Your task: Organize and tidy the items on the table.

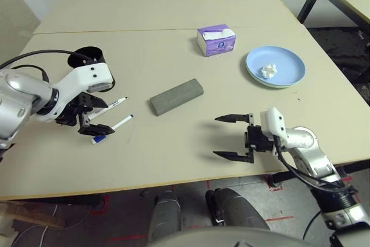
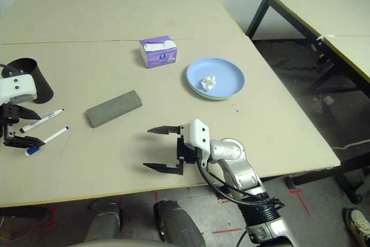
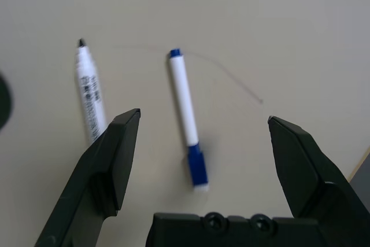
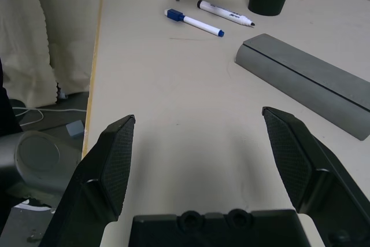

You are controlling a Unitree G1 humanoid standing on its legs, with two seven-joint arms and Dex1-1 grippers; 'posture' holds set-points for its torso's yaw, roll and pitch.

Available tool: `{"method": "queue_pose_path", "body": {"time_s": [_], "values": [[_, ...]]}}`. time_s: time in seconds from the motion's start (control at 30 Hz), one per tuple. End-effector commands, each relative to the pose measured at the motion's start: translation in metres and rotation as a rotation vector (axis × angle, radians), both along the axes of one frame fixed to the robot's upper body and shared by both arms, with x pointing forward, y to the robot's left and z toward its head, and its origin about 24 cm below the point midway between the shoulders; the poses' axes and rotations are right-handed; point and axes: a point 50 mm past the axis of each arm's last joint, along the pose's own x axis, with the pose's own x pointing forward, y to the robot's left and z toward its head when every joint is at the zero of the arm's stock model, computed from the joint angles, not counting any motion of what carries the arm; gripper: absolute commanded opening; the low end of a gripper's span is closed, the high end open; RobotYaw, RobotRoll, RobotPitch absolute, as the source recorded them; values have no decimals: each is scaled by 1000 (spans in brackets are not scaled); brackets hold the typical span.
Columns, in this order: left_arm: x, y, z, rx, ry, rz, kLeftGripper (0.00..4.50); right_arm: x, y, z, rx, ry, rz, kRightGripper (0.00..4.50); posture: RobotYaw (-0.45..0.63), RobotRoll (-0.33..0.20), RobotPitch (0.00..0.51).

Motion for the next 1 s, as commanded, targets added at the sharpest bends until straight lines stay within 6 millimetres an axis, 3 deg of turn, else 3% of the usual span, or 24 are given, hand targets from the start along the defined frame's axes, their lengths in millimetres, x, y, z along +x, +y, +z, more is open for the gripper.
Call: {"method": "queue_pose_path", "body": {"time_s": [0.03,0.27,0.57,1.0], "values": [[1,-3,-13,12,5,29,4483,-5,2,0,-22,4,14,4500,-114,0,125],[0,-4,-36,29,15,68,4483,-5,2,4,-29,0,14,4500,-113,0,120],[-8,2,-44,76,20,77,4483,-5,0,7,-38,-3,13,4500,-103,0,119],[4,-3,-50,79,-80,86,4483,-5,4,10,-42,-16,22,4500,-110,0,116]]}}
